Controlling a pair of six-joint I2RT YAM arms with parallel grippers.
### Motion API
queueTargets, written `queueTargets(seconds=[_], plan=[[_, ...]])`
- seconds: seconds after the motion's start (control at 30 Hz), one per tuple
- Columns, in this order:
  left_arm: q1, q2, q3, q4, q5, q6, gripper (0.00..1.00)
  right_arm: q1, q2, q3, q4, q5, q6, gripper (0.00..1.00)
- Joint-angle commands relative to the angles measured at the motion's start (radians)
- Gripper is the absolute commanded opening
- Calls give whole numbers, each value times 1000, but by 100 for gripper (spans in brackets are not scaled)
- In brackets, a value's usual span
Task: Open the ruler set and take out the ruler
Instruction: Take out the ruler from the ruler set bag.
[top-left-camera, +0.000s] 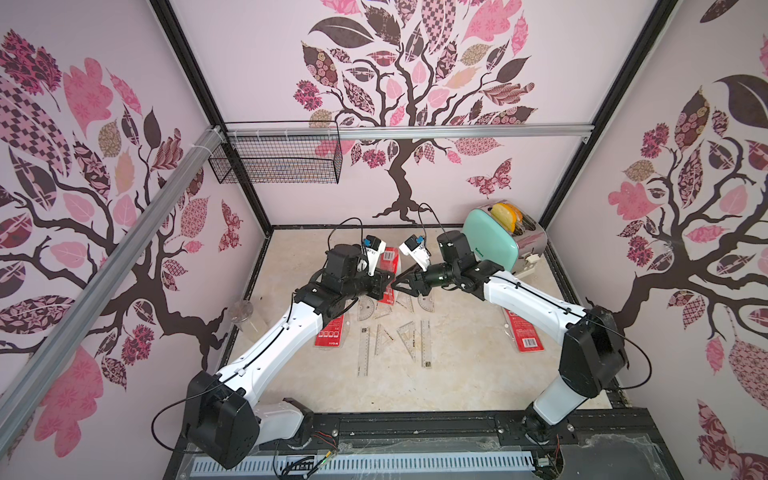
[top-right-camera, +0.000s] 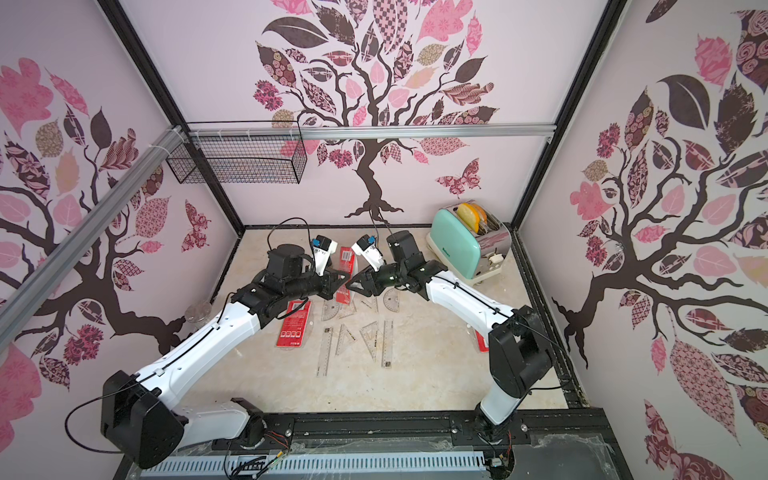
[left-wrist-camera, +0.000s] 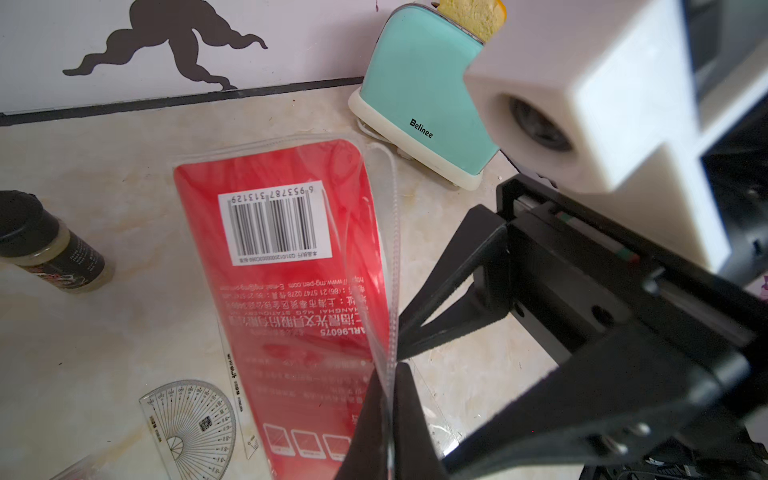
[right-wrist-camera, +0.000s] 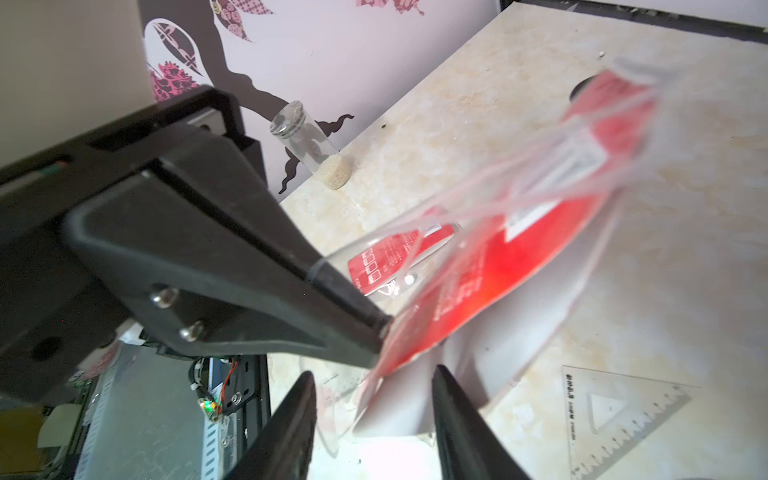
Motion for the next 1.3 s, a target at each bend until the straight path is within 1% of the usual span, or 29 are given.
queueTargets(seconds=[0.0, 0.43, 0.67, 0.8, 0.9, 1.1, 1.27], plan=[[-3, -9, 36, 52, 24, 14, 0, -1, -25, -10, -9, -31, -30, 49], [-3, -26, 28, 55, 35, 12, 0, -3, -46, -47, 4, 20, -66, 47], [-2, -27, 25, 63, 52, 12, 0, -2, -50, -50, 10, 32, -66, 34], [-3, -30, 24, 70, 63, 10, 0, -1, -44, -44, 19, 47, -50, 23], [-4, -32, 23, 71, 66, 10, 0, -1, -40, -41, 26, 61, -43, 18], [-3, -40, 22, 70, 70, 11, 0, -2, -36, -39, 42, 72, -31, 11], [-4, -40, 20, 67, 68, 16, 0, -3, -45, -47, 47, 78, -33, 12]])
